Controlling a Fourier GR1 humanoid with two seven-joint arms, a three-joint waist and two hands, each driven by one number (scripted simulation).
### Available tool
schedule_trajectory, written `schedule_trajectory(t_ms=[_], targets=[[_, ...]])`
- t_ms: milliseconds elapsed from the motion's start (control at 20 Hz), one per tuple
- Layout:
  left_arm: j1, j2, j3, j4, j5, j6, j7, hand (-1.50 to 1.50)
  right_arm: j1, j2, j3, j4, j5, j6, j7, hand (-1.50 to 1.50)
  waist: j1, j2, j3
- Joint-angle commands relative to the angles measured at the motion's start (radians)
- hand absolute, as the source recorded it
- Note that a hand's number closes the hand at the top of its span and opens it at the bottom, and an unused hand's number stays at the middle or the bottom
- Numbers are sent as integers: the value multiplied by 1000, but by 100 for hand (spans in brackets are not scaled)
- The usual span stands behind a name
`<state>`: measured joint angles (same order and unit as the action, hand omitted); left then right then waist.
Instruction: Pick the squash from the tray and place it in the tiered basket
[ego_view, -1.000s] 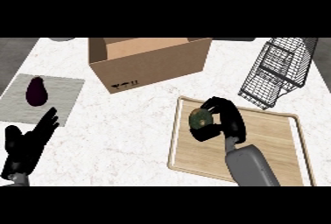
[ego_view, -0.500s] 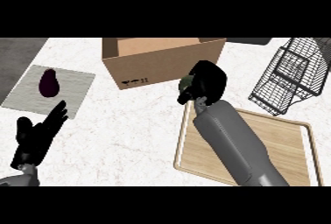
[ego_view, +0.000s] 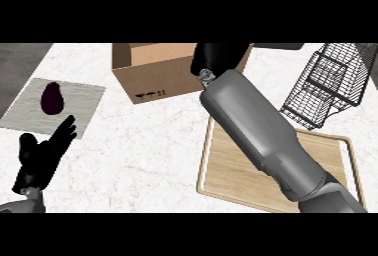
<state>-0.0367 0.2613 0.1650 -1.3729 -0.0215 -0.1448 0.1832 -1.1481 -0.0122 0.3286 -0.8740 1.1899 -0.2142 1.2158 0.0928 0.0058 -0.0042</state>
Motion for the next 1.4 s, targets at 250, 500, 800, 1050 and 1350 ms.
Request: schedule_trajectory(t_ms=[250,500,800,1050,1350], targets=[[39,-4,24,31,-8,19,-56,0,-173,12,-108,131,107,-126,210,150,-48,4,2],[45,11,38,6,18,-5,-29,0,-210,-52,-225,208,106,-174,67,150,-55,5,3],[32,-3,19,-36,4,11,3,0,-191,-144,-304,365,134,-282,-68,150,-49,10,4],[22,20,42,10,18,-17,-48,0,-206,-211,-423,339,38,-450,-229,150,-36,19,5],[21,16,39,-6,25,-21,-5,0,-215,-299,-525,451,-61,-508,-433,150,-30,19,5]])
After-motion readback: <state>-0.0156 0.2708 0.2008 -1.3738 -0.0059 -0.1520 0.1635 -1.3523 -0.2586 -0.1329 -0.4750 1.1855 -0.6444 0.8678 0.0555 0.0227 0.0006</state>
